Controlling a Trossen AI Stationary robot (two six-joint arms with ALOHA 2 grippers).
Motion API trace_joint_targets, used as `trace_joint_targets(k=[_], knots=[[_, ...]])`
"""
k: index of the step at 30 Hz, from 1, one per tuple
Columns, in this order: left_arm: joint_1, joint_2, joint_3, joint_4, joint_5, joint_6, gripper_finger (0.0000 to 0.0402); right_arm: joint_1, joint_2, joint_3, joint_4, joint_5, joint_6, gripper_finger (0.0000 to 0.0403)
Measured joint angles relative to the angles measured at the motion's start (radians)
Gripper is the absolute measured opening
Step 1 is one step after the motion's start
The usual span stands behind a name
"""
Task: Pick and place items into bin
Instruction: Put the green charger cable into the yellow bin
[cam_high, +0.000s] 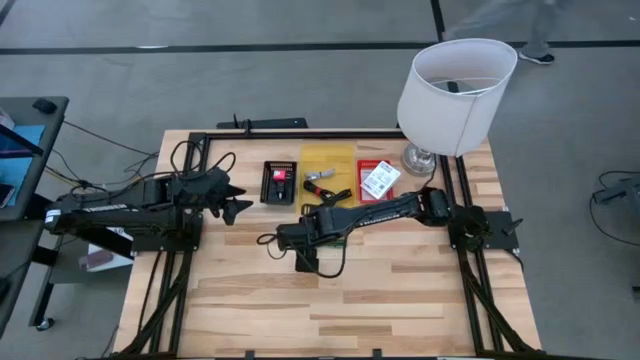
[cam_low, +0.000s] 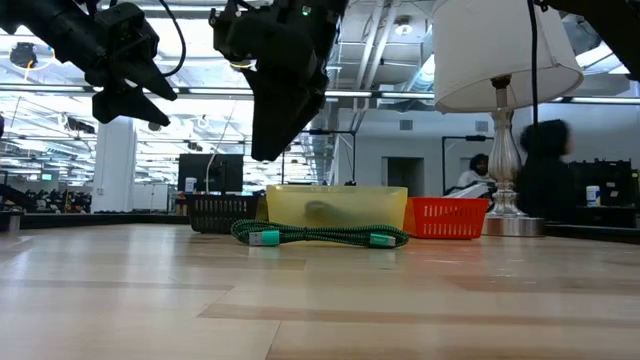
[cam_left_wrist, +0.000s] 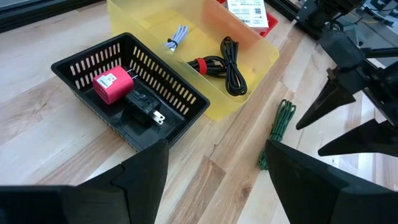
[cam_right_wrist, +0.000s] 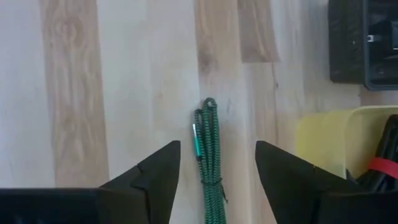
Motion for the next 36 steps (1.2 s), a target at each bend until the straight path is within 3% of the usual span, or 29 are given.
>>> trace_joint_targets(k=[6, 26, 36], knots=[[0.0, 0.0, 0.0, 0.0, 0.0, 0.0, 0.0258, 0.001, -0.001, -0.013, 0.018, 0.0, 0.0, 0.0208], [0.0, 0.0, 0.0, 0.0, 0.0, 0.0, 0.0258, -0.032, -0.002, -0.276, 0.175, -0.065, 0.027, 0.0193], [0.0, 0.0, 0.0, 0.0, 0.0, 0.0, 0.0258, -0.034, -0.009, -0.337, 0.24, -0.128, 0.044, 0.0153]])
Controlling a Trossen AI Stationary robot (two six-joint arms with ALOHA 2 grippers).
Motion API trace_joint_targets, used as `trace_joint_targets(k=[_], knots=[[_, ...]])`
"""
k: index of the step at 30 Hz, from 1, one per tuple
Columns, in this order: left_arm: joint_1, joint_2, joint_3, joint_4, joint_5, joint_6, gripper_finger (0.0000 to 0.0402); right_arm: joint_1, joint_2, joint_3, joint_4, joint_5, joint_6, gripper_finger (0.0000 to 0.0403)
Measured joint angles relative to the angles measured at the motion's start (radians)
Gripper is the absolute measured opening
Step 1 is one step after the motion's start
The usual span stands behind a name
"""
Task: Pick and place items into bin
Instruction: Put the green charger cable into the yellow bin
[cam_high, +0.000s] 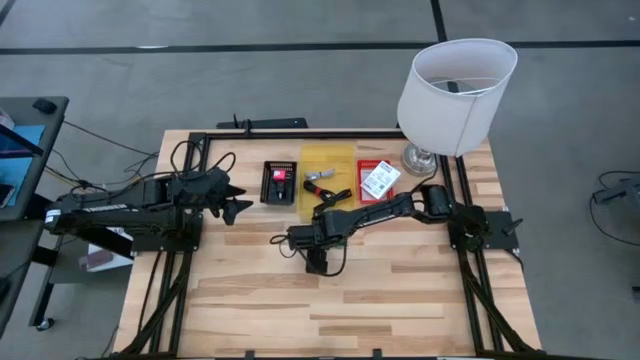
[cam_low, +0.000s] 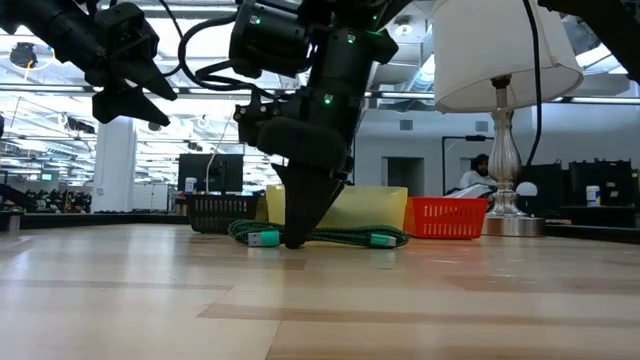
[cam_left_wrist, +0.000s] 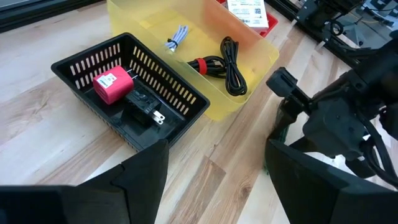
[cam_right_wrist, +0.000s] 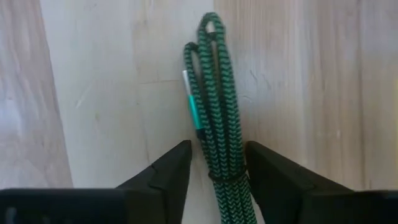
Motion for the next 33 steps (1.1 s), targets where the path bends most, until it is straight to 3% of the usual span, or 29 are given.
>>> trace_joint_targets(k=[14, 23, 33], knots=[[0.0, 0.0, 0.0, 0.0, 0.0, 0.0, 0.0258, 0.047, 0.003, -0.002, 0.007, -0.01, 0.077, 0.0031], [0.0, 0.0, 0.0, 0.0, 0.0, 0.0, 0.0258, 0.093, 0.007, 0.013, -0.019, -0.014, 0.121, 0.0046], [0.0, 0.0, 0.0, 0.0, 0.0, 0.0, 0.0258, 0.145, 0.015, 0.131, -0.173, -0.079, 0.106, 0.002]])
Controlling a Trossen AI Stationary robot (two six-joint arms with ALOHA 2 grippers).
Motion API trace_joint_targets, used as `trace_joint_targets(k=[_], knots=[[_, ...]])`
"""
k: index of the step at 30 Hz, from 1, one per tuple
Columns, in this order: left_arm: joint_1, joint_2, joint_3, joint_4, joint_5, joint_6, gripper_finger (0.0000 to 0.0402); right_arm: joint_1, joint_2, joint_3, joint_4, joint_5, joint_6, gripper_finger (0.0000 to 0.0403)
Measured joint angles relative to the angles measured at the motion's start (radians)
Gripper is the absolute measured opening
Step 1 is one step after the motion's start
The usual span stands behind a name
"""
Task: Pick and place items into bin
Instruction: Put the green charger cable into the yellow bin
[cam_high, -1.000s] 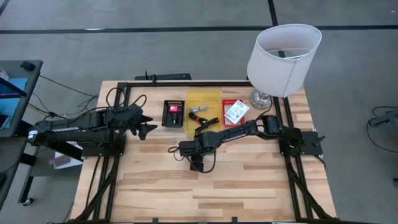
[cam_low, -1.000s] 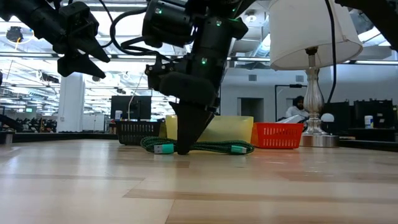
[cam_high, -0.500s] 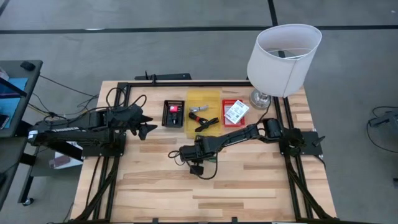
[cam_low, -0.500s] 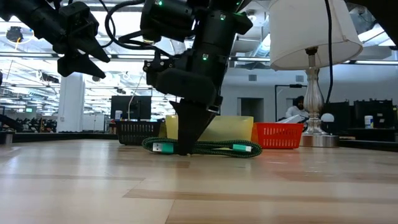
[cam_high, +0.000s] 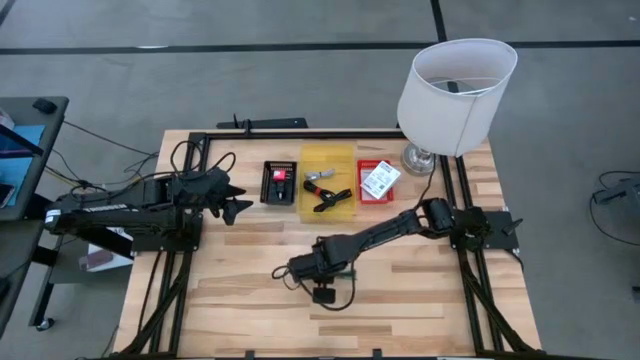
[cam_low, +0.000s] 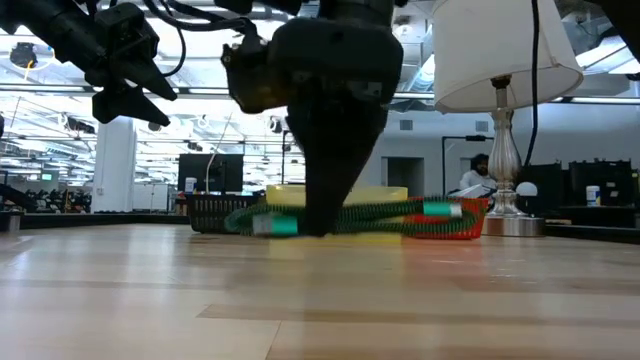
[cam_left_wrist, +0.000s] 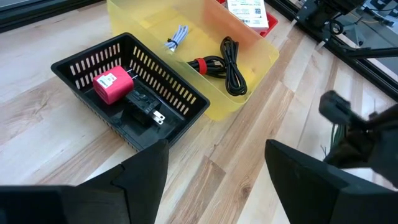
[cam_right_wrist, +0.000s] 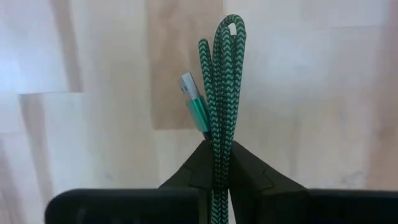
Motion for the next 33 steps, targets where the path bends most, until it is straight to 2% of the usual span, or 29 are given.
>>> trace_joint_targets(k=[4, 8, 15, 22, 29, 33], knots=[[0.0, 0.0, 0.0, 0.0, 0.0, 0.0, 0.0258, 0.002, -0.001, 0.056, -0.088, 0.016, -0.001, 0.0029], [0.0, 0.0, 0.0, 0.0, 0.0, 0.0, 0.0258, -0.004, -0.002, 0.117, -0.188, 0.046, -0.009, 0.002], [0.0, 0.0, 0.0, 0.0, 0.0, 0.0, 0.0258, -0.07, -0.004, 0.226, -0.325, 0.106, -0.039, 0.0023], [0.0, 0.0, 0.0, 0.0, 0.0, 0.0, 0.0258, -0.179, -0.007, 0.331, -0.435, 0.161, -0.077, 0.0016], [0.0, 0.0, 0.0, 0.0, 0.0, 0.0, 0.0258, -0.32, -0.008, 0.405, -0.445, 0.185, -0.101, 0.0029], [0.0, 0.0, 0.0, 0.0, 0.0, 0.0, 0.0258, -0.408, -0.008, 0.417, -0.429, 0.206, -0.107, 0.0021]])
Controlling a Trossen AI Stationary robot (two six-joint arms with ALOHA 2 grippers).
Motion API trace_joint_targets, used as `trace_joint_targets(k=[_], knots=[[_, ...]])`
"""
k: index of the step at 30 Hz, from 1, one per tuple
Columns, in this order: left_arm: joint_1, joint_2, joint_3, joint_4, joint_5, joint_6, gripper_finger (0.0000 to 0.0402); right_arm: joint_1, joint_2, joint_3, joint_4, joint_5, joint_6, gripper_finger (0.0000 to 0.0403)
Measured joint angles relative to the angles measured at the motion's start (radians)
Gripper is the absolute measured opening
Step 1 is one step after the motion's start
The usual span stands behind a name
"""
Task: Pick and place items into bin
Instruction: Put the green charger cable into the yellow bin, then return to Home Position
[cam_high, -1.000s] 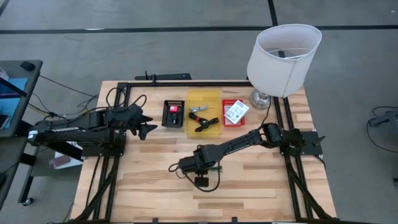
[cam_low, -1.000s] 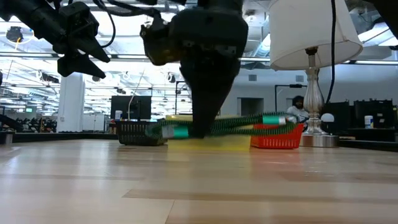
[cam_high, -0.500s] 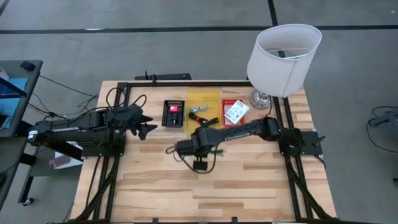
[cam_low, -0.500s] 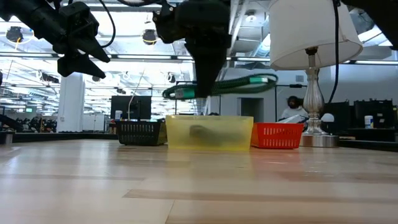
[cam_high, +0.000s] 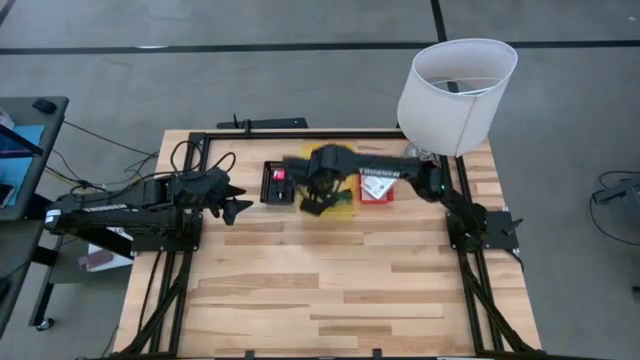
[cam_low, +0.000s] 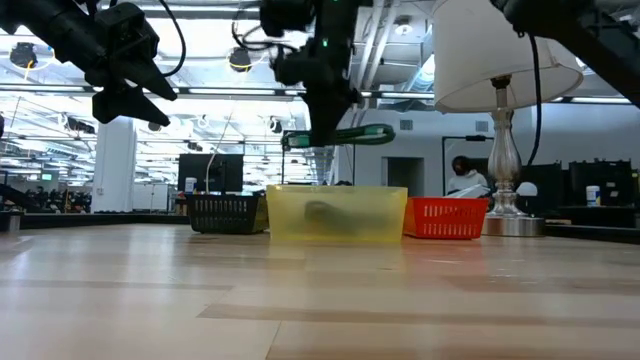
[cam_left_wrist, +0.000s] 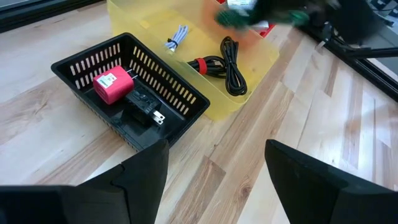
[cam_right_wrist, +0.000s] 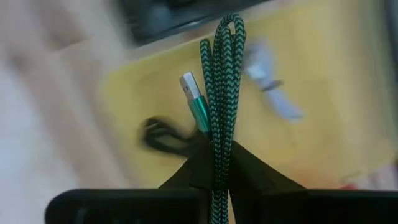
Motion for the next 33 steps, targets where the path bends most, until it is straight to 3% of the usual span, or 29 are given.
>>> trace_joint_targets(k=[7, 12, 20, 33], knots=[[0.0, 0.0, 0.0, 0.0, 0.0, 0.0, 0.0258, -0.118, 0.0, 0.0, 0.043, 0.09, 0.035, 0.0037], [0.0, 0.0, 0.0, 0.0, 0.0, 0.0, 0.0258, -0.165, 0.0, 0.0, 0.12, 0.091, 0.034, 0.006], [0.0, 0.0, 0.0, 0.0, 0.0, 0.0, 0.0258, -0.181, 0.0, 0.0, 0.151, 0.086, -0.003, 0.0064], [0.0, 0.0, 0.0, 0.0, 0.0, 0.0, 0.0258, -0.089, 0.0, 0.0, -0.133, 0.081, 0.025, 0.0065]])
